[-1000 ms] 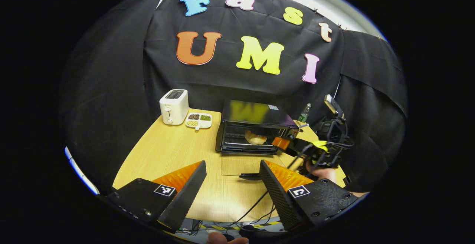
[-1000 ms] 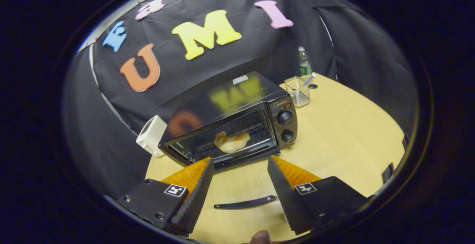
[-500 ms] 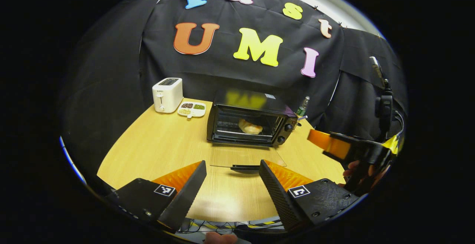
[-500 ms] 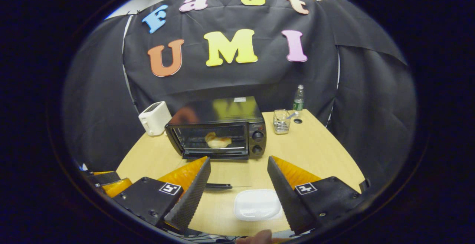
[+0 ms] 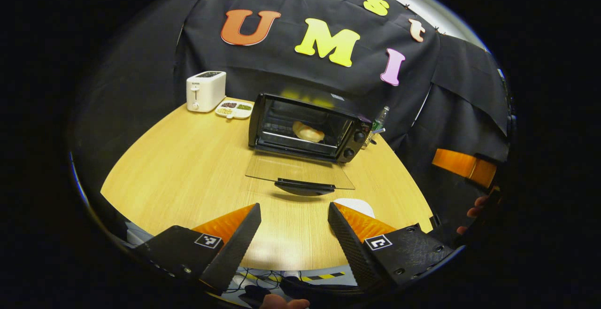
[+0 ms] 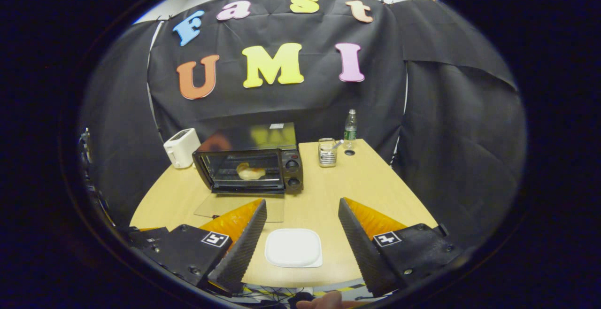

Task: Open the electric oven with the left hand, put the food in, and close the electric oven.

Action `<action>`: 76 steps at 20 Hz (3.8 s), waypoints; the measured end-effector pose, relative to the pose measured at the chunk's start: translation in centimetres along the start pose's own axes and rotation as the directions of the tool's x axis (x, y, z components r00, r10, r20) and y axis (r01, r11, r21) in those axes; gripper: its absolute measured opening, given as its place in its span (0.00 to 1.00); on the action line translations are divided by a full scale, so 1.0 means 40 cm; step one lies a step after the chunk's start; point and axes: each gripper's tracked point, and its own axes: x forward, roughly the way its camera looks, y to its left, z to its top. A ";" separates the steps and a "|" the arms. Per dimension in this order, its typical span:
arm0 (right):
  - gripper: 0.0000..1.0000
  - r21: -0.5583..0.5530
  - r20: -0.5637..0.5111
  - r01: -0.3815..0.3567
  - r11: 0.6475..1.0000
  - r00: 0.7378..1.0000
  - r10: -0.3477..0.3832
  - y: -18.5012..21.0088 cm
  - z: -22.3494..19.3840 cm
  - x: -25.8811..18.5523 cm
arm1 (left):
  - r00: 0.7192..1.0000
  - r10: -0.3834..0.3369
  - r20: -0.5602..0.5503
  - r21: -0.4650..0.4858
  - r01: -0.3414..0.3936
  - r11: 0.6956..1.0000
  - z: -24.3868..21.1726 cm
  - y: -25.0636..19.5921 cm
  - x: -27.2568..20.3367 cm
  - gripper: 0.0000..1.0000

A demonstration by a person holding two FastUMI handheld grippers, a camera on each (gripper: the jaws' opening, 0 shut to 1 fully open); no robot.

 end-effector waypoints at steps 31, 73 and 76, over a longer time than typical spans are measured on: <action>0.96 0.051 -0.144 0.120 0.991 0.983 -0.112 -0.167 -0.084 -0.013 | 0.999 0.013 0.033 0.189 -0.019 0.982 0.038 -0.053 0.445 0.95; 0.96 -0.012 0.327 -0.141 0.990 0.935 0.137 0.126 0.309 -0.415 | 0.832 -0.049 0.552 0.142 -0.036 0.989 0.510 -0.137 -0.529 0.94; 0.97 -0.026 0.302 -0.143 0.989 0.942 0.144 0.152 0.264 -0.482 | 0.835 -0.052 0.548 0.129 -0.023 0.991 0.464 -0.120 -0.585 0.94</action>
